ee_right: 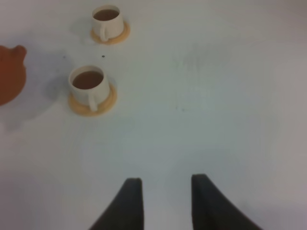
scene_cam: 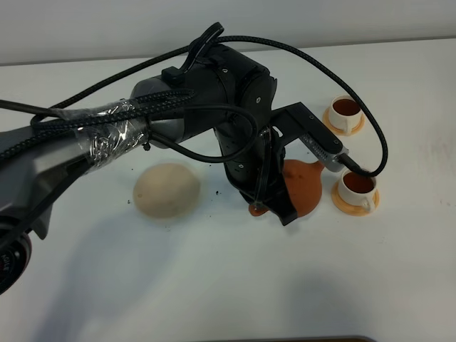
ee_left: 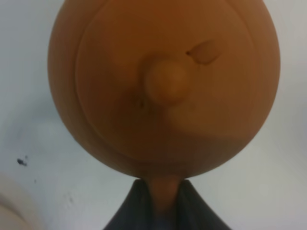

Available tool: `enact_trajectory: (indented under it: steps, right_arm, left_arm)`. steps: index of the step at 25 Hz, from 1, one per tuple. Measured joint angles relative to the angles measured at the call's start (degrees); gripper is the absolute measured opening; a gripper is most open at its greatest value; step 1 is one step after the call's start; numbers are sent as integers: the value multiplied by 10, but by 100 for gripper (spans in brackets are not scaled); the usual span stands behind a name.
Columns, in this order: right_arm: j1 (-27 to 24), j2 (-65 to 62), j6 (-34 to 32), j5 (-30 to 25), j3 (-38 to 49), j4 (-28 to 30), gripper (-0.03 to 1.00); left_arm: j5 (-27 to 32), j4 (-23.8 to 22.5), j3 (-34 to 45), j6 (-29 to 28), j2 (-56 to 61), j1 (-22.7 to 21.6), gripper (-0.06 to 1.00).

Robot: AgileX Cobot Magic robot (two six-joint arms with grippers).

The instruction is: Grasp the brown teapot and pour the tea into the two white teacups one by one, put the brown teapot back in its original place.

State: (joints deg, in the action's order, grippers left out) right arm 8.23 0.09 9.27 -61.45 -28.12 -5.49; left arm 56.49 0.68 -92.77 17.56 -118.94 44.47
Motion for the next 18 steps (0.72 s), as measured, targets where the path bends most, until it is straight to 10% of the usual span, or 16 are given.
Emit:
enact_trajectory:
  steps: [18]
  right_arm:
    - [0, 0, 0, 0, 0, -1, 24]
  left_arm:
    - [59, -16, 0, -70, 109, -36, 11]
